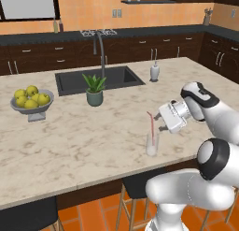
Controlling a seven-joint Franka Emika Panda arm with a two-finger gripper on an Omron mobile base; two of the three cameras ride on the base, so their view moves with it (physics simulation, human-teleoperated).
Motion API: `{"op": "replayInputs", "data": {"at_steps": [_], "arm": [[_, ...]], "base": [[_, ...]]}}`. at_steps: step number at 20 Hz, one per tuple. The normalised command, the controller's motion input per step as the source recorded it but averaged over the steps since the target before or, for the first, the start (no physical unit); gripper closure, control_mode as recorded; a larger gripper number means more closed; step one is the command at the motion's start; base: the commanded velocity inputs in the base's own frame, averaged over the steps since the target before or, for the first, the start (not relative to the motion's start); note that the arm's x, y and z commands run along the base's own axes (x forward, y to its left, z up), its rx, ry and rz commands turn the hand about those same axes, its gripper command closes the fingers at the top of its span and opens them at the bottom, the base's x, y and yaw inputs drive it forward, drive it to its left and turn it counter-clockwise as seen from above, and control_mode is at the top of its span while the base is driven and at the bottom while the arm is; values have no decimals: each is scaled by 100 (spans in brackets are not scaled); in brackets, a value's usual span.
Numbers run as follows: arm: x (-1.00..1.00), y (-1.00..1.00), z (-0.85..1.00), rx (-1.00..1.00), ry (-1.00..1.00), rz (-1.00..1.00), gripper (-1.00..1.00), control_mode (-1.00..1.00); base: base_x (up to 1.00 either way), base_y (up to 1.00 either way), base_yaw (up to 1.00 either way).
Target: Take a straw from the drawer in front and place it inside the glass cup on the dining counter.
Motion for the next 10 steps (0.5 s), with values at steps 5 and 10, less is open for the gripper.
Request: {"op": "replayInputs", "data": {"at_steps": [5, 10], "arm": [[2, 6, -3, -1, 0, 0, -100, -100], [-19, 10, 0, -3, -2, 0, -100, -100]], "base": [[0, 0, 0], [0, 0, 0]]}}
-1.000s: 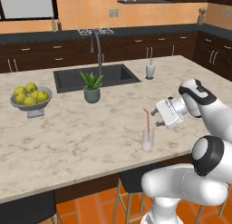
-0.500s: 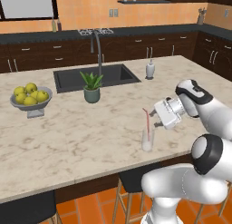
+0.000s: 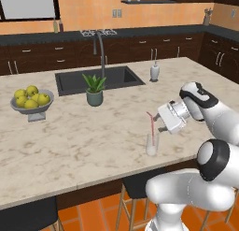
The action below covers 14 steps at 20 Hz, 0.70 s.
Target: Take a straw from the drawer in front and place it inside the glass cup on the dining counter.
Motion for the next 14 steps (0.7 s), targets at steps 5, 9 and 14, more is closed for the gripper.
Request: {"op": "replayInputs", "data": {"at_steps": [5, 9, 14], "arm": [[-28, 4, 0, -2, -1, 0, -100, -100], [-27, -11, 0, 0, -3, 0, -100, -100], [-47, -2, 31, 0, -14, 0, -100, -100]], "base": [[0, 0, 0], [0, 0, 0], [0, 0, 0]]}}
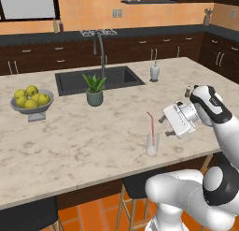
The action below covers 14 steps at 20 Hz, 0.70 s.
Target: Take a straw from the drawer in front and place it inside the glass cup on the dining counter.
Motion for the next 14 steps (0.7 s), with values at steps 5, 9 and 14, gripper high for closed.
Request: {"op": "replayInputs", "data": {"at_steps": [5, 9, 14], "arm": [[-32, 0, 49, 0, -6, 0, -100, -100], [-18, 0, 52, 0, -3, 0, -100, -100], [-18, -2, 37, 0, -1, 0, -100, -100]], "base": [[0, 0, 0], [0, 0, 0], [0, 0, 0]]}}
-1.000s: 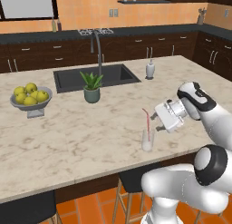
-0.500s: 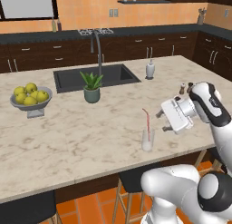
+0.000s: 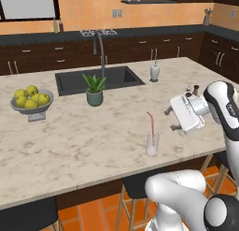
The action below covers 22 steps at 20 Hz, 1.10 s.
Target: Take a straw from the drawer in front and place it inside the glass cup on the dining counter.
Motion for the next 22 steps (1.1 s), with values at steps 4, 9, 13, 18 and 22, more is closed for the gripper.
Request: {"op": "replayInputs", "data": {"at_steps": [4, 9, 13, 18, 22], "arm": [[-19, -22, 12, 0, -2, 0, -100, -100], [-14, -37, 10, 0, -4, 0, -100, -100], [-23, -22, 3, 0, -8, 0, -100, -100], [-16, -10, 0, 0, -9, 0, -100, -100], [0, -3, 0, 0, 0, 0, -100, -100]], "base": [[0, 0, 0], [0, 0, 0], [0, 0, 0], [0, 0, 0], [0, 0, 0]]}}
